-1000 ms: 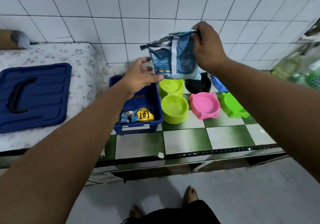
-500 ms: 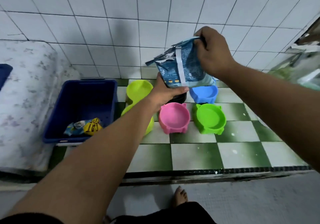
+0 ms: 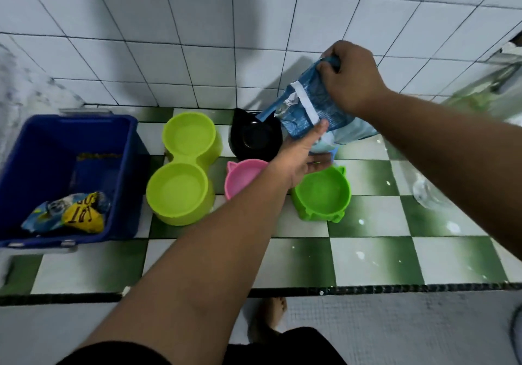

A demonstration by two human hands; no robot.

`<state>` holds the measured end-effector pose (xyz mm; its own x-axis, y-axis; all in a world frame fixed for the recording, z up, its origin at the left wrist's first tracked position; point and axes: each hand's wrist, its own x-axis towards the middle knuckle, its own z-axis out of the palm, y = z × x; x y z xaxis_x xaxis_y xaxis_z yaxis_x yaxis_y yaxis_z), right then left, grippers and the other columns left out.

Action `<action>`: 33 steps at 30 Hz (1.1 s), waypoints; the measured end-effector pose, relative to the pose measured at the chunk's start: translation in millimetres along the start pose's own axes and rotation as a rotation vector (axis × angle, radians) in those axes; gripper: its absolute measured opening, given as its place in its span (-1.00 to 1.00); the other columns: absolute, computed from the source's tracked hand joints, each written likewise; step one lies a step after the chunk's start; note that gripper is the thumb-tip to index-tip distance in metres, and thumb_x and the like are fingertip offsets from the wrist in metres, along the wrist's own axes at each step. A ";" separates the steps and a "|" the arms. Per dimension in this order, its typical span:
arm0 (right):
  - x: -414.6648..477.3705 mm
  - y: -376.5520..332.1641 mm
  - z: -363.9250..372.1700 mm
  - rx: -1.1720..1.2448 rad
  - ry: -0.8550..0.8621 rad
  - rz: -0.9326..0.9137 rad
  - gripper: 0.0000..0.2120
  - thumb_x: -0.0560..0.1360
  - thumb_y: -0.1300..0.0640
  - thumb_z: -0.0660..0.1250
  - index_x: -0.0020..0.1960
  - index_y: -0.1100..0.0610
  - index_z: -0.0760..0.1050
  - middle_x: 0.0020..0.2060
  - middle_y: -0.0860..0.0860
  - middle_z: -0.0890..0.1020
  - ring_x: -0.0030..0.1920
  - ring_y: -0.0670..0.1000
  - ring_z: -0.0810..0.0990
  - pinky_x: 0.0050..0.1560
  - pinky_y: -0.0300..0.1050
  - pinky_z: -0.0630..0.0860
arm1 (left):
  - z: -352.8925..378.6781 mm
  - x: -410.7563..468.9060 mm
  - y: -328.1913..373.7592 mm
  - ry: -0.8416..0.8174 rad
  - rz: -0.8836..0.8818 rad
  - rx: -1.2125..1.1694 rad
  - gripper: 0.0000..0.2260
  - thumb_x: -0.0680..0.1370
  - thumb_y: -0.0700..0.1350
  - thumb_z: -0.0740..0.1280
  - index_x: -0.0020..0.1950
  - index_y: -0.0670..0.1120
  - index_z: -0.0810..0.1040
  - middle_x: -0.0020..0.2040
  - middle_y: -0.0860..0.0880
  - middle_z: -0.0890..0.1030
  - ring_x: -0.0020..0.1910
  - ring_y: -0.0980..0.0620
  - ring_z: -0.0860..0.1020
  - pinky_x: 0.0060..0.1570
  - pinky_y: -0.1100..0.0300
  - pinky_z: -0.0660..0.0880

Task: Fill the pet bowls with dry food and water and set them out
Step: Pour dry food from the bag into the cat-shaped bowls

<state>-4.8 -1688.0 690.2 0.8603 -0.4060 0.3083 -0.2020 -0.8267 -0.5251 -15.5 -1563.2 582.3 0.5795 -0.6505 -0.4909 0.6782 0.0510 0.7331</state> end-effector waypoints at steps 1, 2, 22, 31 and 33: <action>2.2 2.9 1.9 0.001 -0.007 0.003 -0.83 0.55 0.14 0.24 0.01 0.20 0.55 -0.14 0.04 0.56 -0.11 -0.01 0.50 -0.13 -0.22 0.37 | 0.9 4.1 -0.6 -0.008 0.001 -0.020 0.04 -0.16 0.34 0.66 0.24 -0.05 0.54 0.09 -0.17 0.64 -0.07 -0.20 0.66 0.07 -0.19 0.65; 4.5 5.1 3.8 -0.004 -0.014 0.003 -0.83 0.54 0.14 0.25 0.01 0.20 0.55 -0.13 0.04 0.57 -0.11 -0.01 0.50 -0.14 -0.22 0.37 | 2.0 7.5 -1.3 -0.016 -0.002 -0.041 0.02 -0.15 0.32 0.67 0.22 -0.07 0.55 0.06 -0.18 0.66 -0.07 -0.19 0.67 0.07 -0.17 0.65; 41.0 -7.3 34.6 -0.037 -0.202 -0.011 -0.70 0.51 0.06 0.28 -0.03 0.33 0.52 -0.18 0.18 0.58 -0.21 0.08 0.48 -0.20 -0.02 0.48 | -0.3 34.7 -1.5 0.054 -0.088 -0.210 -0.28 0.39 0.16 0.56 0.42 -0.18 0.48 0.30 -0.32 0.58 0.07 -0.29 0.68 -0.05 -0.10 0.69; 49.6 -18.8 47.8 -0.091 -0.269 -0.053 -0.76 0.52 0.08 0.29 -0.21 0.20 0.36 -0.38 0.05 0.33 -0.40 -0.02 0.25 -0.40 -0.15 0.22 | -3.9 40.0 -2.9 -0.002 -0.106 -0.267 -0.56 0.56 0.19 0.41 0.16 -0.17 0.59 0.23 -0.33 0.61 0.05 -0.27 0.64 0.15 -0.13 0.61; 50.3 -21.2 50.4 -0.096 -0.271 -0.056 -0.76 0.52 0.07 0.30 -0.21 0.19 0.35 -0.38 0.04 0.31 -0.42 -0.04 0.23 -0.43 -0.17 0.20 | -3.8 39.4 -2.5 0.000 -0.100 -0.285 -0.56 0.56 0.19 0.41 0.16 -0.18 0.59 0.22 -0.33 0.61 0.05 -0.27 0.65 0.07 -0.13 0.64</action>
<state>66.3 -1671.3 676.9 0.9625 -0.2506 0.1043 -0.1831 -0.8832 -0.4317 7.4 -1586.2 559.3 0.5036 -0.6628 -0.5541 0.8314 0.1974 0.5194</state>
